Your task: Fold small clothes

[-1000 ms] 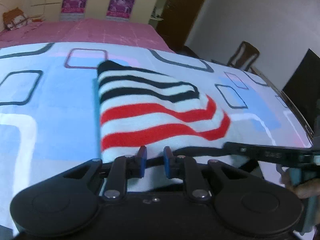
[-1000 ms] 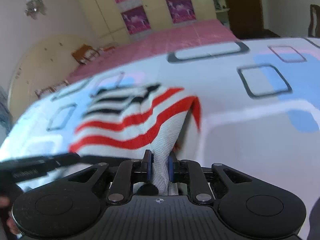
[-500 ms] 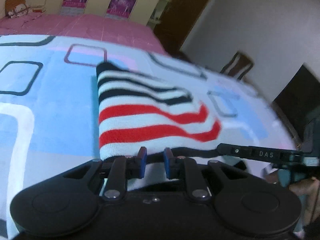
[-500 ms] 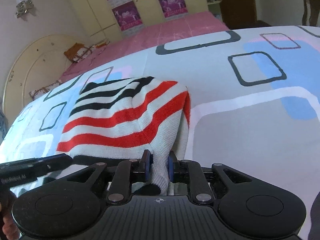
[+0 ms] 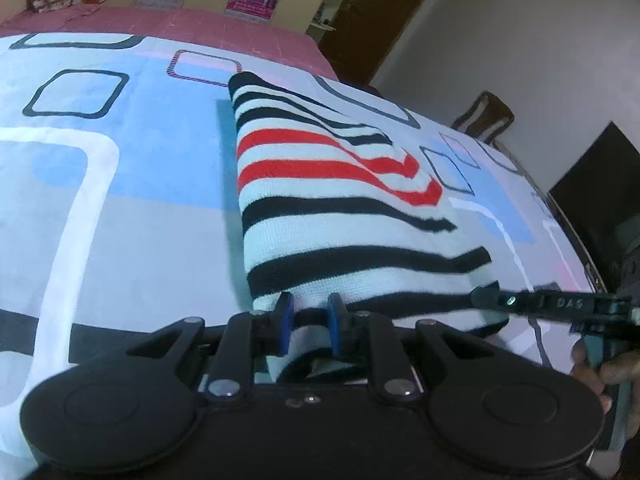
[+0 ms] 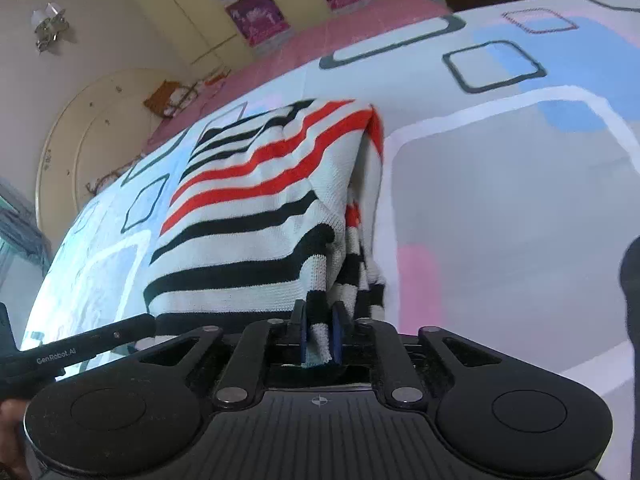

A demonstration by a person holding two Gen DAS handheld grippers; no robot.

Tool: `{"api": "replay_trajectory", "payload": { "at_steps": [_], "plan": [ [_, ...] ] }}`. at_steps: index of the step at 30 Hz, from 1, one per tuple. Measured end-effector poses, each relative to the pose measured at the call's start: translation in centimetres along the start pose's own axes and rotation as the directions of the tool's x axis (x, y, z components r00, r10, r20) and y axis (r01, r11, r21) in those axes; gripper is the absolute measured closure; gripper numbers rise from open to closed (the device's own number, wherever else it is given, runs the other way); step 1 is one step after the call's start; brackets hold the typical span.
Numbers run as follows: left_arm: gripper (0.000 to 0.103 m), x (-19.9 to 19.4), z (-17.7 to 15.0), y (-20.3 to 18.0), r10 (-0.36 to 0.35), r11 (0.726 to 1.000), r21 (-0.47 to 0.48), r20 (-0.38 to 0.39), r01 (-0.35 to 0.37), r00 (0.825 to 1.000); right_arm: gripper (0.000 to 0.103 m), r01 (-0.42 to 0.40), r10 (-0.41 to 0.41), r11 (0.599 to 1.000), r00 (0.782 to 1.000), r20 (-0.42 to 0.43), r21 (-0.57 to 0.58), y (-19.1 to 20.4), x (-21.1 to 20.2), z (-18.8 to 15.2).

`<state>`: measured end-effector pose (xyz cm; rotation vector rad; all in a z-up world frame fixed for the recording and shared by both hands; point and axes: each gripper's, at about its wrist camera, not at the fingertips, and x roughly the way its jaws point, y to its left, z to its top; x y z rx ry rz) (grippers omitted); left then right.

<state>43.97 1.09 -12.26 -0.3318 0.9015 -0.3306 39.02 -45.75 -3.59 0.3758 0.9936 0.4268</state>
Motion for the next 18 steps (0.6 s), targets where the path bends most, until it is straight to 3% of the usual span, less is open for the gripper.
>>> {"api": "replay_trajectory", "payload": {
  "at_steps": [9,12,18],
  "plan": [
    [0.084,-0.8,-2.6,-2.0,0.095,0.988,0.118,0.009,-0.095,0.995,0.098,0.071,-0.073,0.994,0.997,-0.022,-0.078,0.0,1.0,-1.0],
    [0.084,-1.5,-3.3,-1.8,0.099,0.989,0.110,0.020,-0.101,0.995,0.097,0.079,-0.083,0.990,0.996,-0.031,-0.112,0.4,0.8,-1.2],
    [0.086,-4.8,-2.6,-1.8,0.107,0.991,0.062,0.156,-0.118,0.982,0.097,0.095,-0.066,0.979,0.985,0.159,-0.180,3.1,-3.6,-1.1]
  ]
}}
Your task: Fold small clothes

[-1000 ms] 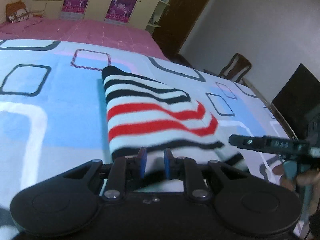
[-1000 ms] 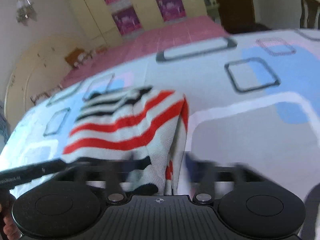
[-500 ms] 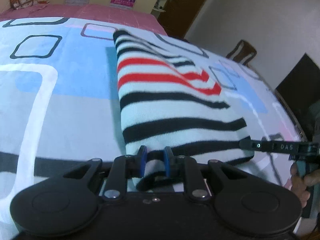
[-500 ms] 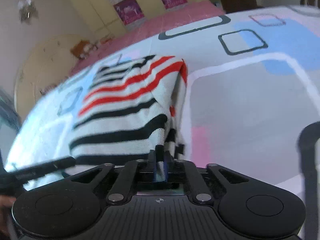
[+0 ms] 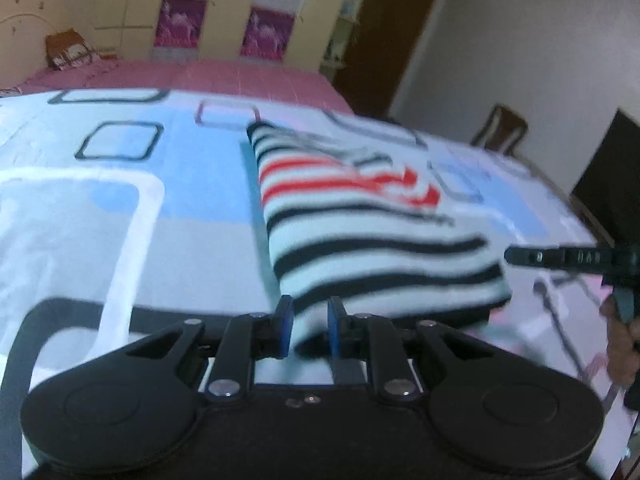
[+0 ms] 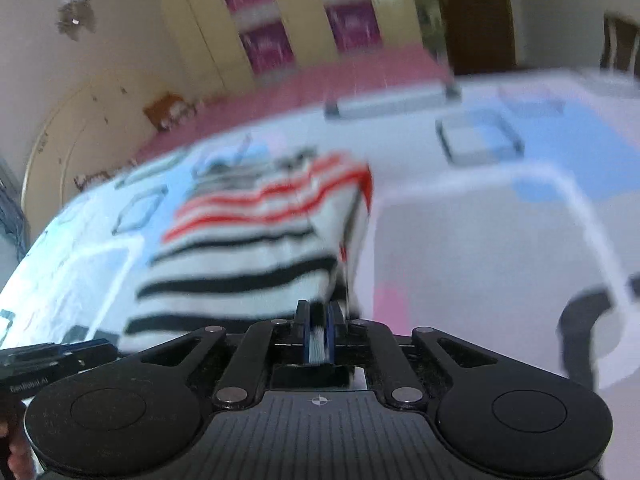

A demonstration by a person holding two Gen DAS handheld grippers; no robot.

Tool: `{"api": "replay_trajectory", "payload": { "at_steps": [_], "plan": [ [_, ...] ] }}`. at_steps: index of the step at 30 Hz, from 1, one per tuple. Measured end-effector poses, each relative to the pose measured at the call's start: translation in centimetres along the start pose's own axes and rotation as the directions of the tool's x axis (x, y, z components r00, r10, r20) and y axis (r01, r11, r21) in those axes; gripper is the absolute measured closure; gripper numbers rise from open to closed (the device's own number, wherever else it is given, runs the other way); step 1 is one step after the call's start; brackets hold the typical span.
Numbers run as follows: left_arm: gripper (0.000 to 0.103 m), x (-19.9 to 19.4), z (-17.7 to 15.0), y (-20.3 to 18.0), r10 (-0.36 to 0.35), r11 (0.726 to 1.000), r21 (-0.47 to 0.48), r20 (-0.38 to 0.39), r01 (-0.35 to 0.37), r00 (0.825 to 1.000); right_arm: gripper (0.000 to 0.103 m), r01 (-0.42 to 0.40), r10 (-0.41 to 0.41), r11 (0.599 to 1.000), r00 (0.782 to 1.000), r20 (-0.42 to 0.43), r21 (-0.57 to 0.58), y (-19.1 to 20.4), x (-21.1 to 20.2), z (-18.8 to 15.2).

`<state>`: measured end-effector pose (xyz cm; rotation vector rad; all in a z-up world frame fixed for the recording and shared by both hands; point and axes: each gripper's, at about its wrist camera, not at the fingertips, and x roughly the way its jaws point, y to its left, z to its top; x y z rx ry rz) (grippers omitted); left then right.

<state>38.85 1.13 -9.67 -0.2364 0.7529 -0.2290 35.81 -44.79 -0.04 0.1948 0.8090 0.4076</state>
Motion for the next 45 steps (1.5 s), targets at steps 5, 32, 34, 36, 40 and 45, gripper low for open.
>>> {"api": "replay_trajectory", "payload": {
  "at_steps": [5,32,34,36,40,45],
  "plan": [
    [0.086,4.0,0.0,-1.6,-0.053,0.997,0.043,-0.167,0.061,0.984,0.098,0.041,-0.060,0.992,0.985,-0.164,-0.120,1.9,4.0,-1.7],
    [0.073,13.1,11.5,-3.1,-0.050,0.972,0.227,-0.055,0.062,0.997,0.092,0.030,-0.028,0.995,0.999,0.020,-0.097,0.5,12.8,10.0],
    [0.073,15.1,12.2,-3.0,-0.043,0.973,0.221,-0.079,0.060,0.996,0.092,0.021,-0.021,0.993,1.000,0.005,-0.117,1.0,14.6,10.7],
    [0.073,16.6,12.0,-2.6,-0.023,0.973,0.228,-0.111,0.048,0.994,0.092,0.042,-0.049,0.987,0.998,-0.040,-0.156,0.9,16.9,10.6],
    [0.071,17.1,10.8,-1.9,-0.008,0.973,0.226,-0.142,0.041,0.990,0.092,0.149,-0.177,0.962,0.978,-0.107,-0.229,-1.0,19.4,8.9],
    [0.071,16.8,10.5,-2.7,0.025,0.968,0.250,-0.127,0.008,0.992,0.092,0.151,-0.181,0.960,0.978,-0.109,-0.236,-1.1,18.6,8.8]
  ]
}}
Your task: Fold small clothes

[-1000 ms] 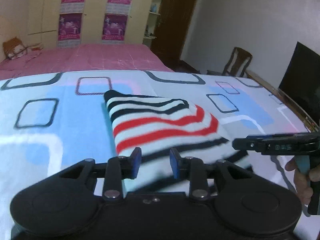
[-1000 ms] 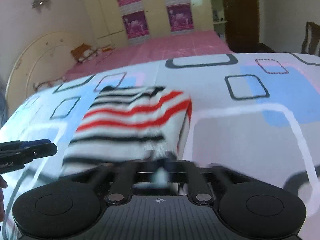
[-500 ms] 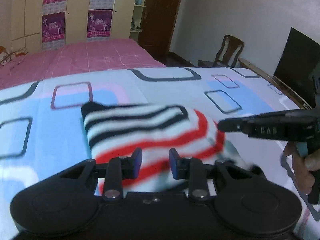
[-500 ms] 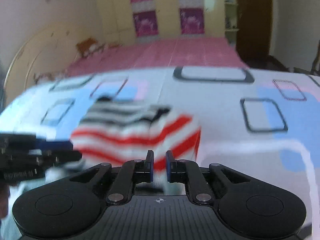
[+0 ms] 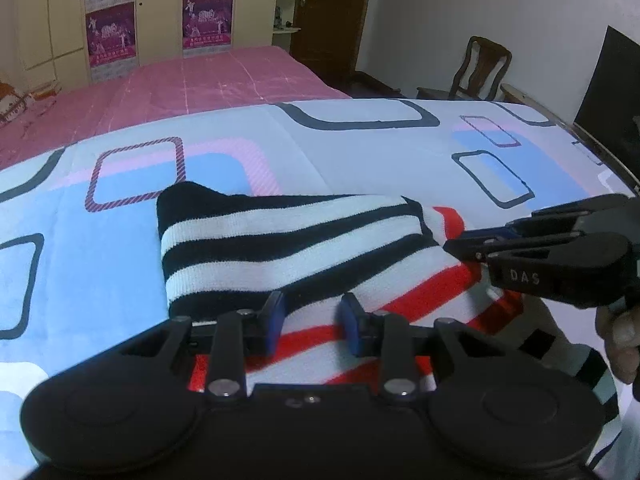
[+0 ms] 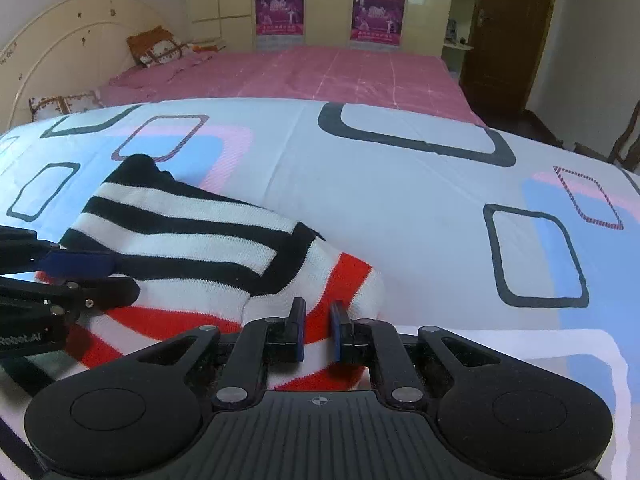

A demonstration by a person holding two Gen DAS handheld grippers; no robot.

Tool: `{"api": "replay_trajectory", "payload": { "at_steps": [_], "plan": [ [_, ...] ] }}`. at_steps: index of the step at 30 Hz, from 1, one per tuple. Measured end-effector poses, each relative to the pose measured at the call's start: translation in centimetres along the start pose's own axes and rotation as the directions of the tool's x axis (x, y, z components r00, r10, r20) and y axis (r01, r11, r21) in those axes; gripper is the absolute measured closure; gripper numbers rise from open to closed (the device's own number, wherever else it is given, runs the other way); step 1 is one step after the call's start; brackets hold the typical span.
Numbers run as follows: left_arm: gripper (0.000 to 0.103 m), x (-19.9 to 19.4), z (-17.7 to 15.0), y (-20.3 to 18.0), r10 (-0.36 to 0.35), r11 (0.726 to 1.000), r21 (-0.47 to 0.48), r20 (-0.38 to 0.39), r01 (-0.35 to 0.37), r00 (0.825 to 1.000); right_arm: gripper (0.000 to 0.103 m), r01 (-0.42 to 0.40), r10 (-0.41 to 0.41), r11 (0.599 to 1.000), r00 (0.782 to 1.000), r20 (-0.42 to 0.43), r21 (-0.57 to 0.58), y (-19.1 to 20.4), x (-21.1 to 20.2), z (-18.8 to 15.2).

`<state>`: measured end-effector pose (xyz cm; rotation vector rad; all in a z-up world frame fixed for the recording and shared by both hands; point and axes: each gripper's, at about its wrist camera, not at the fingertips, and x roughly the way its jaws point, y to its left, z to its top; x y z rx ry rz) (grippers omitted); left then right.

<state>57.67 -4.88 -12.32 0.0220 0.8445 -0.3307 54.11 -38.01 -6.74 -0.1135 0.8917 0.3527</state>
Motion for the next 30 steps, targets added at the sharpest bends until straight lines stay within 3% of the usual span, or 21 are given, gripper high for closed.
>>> {"api": "replay_trajectory", "payload": {
  "at_steps": [4,8,9,11,18,20,24,26,28,30],
  "plan": [
    [0.071,-0.3,0.2,-0.4,0.028,0.999,0.034,0.003,-0.028,1.000,0.091,-0.017,0.016,0.999,0.998,0.053,0.030,0.5,-2.1,0.3],
    [0.072,-0.5,0.1,-0.6,0.042,0.998,0.038,0.007,-0.043,0.999,0.091,-0.096,0.094,0.995,0.991,0.095,0.017,1.9,-4.2,-0.2],
    [0.072,-0.4,0.2,-0.7,0.046,0.998,0.039,0.006,-0.046,0.999,0.091,-0.110,0.109,0.994,0.990,0.086,0.009,2.3,-4.2,-0.4],
    [0.072,-0.5,0.2,-0.9,0.049,0.998,0.042,0.005,-0.049,0.999,0.091,-0.064,0.064,0.998,0.998,-0.003,-0.017,2.9,-2.8,-1.3],
    [0.074,-3.4,0.1,-1.6,0.052,0.997,0.060,0.041,-0.055,0.998,0.091,-0.041,0.041,0.999,0.999,0.005,-0.020,3.5,-3.4,-1.2],
    [0.072,-5.6,-0.6,-1.8,0.030,0.998,0.049,0.071,-0.034,0.997,0.091,-0.062,0.062,0.998,0.997,0.052,-0.002,3.4,-5.2,-1.4],
    [0.067,-7.6,-2.9,-2.5,0.004,0.998,0.063,0.059,-0.007,0.998,0.091,-0.108,0.107,0.994,0.992,0.067,0.007,3.9,-7.8,-2.9],
    [0.063,-6.8,-4.0,-2.6,0.006,0.997,0.073,0.004,-0.007,1.000,0.091,-0.106,0.107,0.994,0.994,0.028,-0.005,4.6,-7.6,-3.9],
    [0.063,-6.3,-4.6,-2.3,0.012,0.999,0.051,0.002,-0.012,1.000,0.092,-0.068,0.068,0.997,0.997,-0.038,-0.018,5.2,-6.3,-5.0],
    [0.063,-6.6,-4.2,-2.1,0.007,0.999,0.054,-0.006,-0.006,1.000,0.092,-0.057,0.057,0.998,0.998,-0.027,0.004,5.3,-6.4,-5.2]
  ]
}}
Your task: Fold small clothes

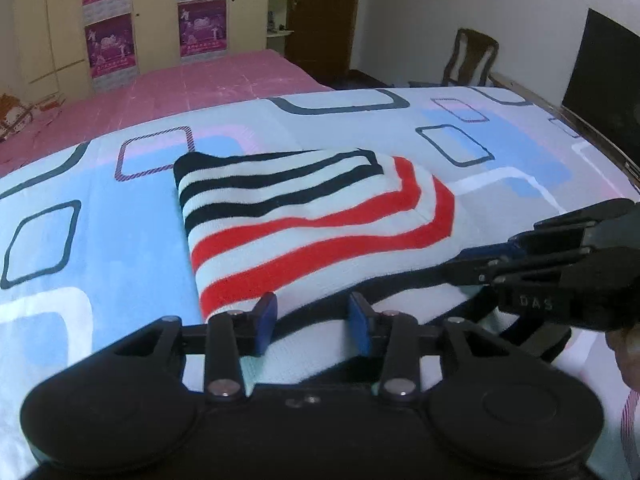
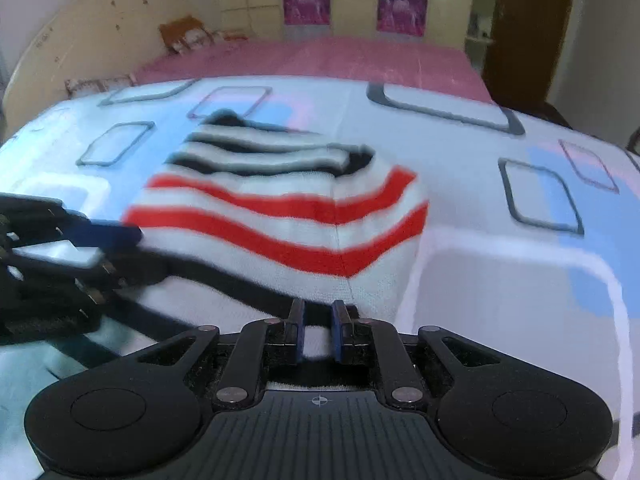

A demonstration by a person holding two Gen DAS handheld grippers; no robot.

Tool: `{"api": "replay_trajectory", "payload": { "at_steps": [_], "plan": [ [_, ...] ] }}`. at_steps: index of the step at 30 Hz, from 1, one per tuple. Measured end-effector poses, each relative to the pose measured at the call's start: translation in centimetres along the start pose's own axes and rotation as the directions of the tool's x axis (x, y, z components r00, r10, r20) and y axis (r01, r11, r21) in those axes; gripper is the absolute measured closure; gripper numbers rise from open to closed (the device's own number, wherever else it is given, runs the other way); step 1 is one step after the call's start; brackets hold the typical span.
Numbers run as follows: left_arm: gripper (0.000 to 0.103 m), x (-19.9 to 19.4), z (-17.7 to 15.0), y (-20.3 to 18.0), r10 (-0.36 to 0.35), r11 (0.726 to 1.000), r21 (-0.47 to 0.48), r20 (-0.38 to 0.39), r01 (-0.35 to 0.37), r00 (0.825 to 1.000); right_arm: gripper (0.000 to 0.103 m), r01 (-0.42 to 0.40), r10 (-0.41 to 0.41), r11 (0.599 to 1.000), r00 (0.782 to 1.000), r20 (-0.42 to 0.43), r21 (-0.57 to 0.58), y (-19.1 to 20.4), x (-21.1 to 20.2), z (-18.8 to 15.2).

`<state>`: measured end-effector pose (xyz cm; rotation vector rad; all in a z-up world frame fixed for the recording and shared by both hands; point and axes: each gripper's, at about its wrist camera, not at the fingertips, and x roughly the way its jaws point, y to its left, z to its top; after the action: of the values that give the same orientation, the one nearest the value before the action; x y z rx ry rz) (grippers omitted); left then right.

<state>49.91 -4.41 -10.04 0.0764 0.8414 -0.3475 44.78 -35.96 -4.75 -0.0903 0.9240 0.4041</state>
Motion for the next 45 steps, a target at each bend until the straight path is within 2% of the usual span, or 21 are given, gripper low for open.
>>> {"api": "replay_trajectory", "payload": {
  "at_steps": [1,2,3,4,5,6,7,10,13,15,16,18,20,21,27,32,35,36,39,41,45],
  "plan": [
    [0.063,-0.4,0.2,0.3,-0.007,1.000,-0.004,0.007,0.007,1.000,0.091,0.001,-0.001,1.000,1.000,-0.001,0.017,0.0,-0.4,0.3],
    [0.057,-1.0,0.4,0.8,-0.009,1.000,-0.016,0.026,0.010,1.000,0.091,-0.013,0.012,0.999,1.000,0.018,0.051,-0.4,-1.1,0.5],
    [0.039,-1.4,0.2,1.1,0.002,1.000,-0.024,0.038,-0.001,0.999,0.090,-0.028,0.024,0.995,0.999,0.041,0.093,-1.1,-1.8,0.5],
    [0.013,-1.7,0.2,1.8,0.025,0.999,-0.040,0.054,-0.023,0.998,0.079,-0.045,0.036,0.988,0.998,0.060,0.147,-2.2,-2.4,0.5],
    [0.010,-1.9,0.1,2.3,0.037,0.998,-0.056,0.064,-0.034,0.997,0.032,-0.051,0.037,0.980,0.997,0.073,0.194,-3.4,-2.8,0.4],
    [0.011,-1.9,0.0,3.0,0.033,0.997,-0.074,0.058,-0.028,0.998,0.019,-0.067,0.044,0.971,0.993,0.106,0.228,-4.5,-3.2,0.1],
    [0.014,-1.6,0.0,3.9,0.014,0.995,-0.102,0.034,-0.011,0.999,0.020,-0.096,0.070,0.962,0.991,0.111,0.254,-5.8,-3.3,0.0],
    [0.022,-0.8,-0.3,5.8,-0.030,0.978,-0.206,0.004,0.030,1.000,0.035,-0.158,0.141,0.926,0.987,0.074,0.344,-8.8,-2.7,0.1],
    [0.025,0.1,-0.9,7.7,-0.128,0.932,-0.342,0.007,0.123,0.992,0.040,-0.274,0.271,0.848,0.960,0.073,0.454,-12.1,-1.1,0.0],
    [0.025,0.8,-1.2,8.6,-0.201,0.892,-0.410,0.012,0.189,0.979,0.039,-0.350,0.367,0.787,0.928,0.069,0.509,-13.9,0.1,-0.2],
    [0.025,1.2,-1.2,8.9,-0.218,0.878,-0.435,0.006,0.199,0.976,0.039,-0.394,0.430,0.741,0.900,0.066,0.544,-14.7,1.1,-0.4],
    [0.024,2.0,-1.2,8.9,-0.217,0.879,-0.438,-0.018,0.187,0.976,0.039,-0.425,0.477,0.698,0.876,0.070,0.576,-16.0,2.1,-0.7],
    [0.024,2.5,-1.2,8.6,-0.208,0.887,-0.428,-0.037,0.173,0.977,0.039,-0.462,0.543,0.648,0.838,0.058,0.605,-17.0,3.3,-1.0],
    [0.025,2.8,-1.2,8.6,-0.221,0.880,-0.437,-0.033,0.185,0.975,0.039,-0.477,0.570,0.630,0.820,0.052,0.613,-17.3,3.8,-1.1],
    [0.028,3.9,-1.5,8.9,-0.266,0.854,-0.470,-0.020,0.226,0.964,0.040,-0.547,0.655,0.615,0.755,0.019,0.568,-17.5,5.4,-0.2],
    [0.032,4.4,-1.2,9.1,-0.281,0.837,-0.494,-0.016,0.237,0.960,0.042,-0.589,0.701,0.598,0.713,0.000,0.543,-16.6,6.8,0.8],
    [0.032,4.7,-1.1,9.0,-0.277,0.832,-0.504,-0.015,0.232,0.961,0.047,-0.605,0.711,0.587,0.703,0.016,0.537,-15.7,7.4,1.4],
    [0.032,4.8,-1.0,8.9,-0.274,0.830,-0.509,-0.014,0.229,0.962,0.057,-0.605,0.712,0.584,0.702,0.015,0.542,-15.5,7.7,1.3],
    [0.033,4.8,-0.9,8.5,-0.251,0.835,-0.509,-0.017,0.208,0.968,0.060,-0.610,0.708,0.584,0.706,0.031,0.535,-15.4,7.8,1.1],
    [0.040,4.7,-0.6,7.6,-0.214,0.857,-0.484,-0.026,0.175,0.977,0.063,-0.607,0.692,0.610,0.721,0.031,0.509,-15.3,7.4,0.8],
    [0.058,3.9,0.8,5.5,-0.127,0.924,-0.368,-0.044,0.102,0.991,0.066,-0.572,0.622,0.708,0.783,0.017,0.415,-14.1,5.6,0.8]
  ]
}}
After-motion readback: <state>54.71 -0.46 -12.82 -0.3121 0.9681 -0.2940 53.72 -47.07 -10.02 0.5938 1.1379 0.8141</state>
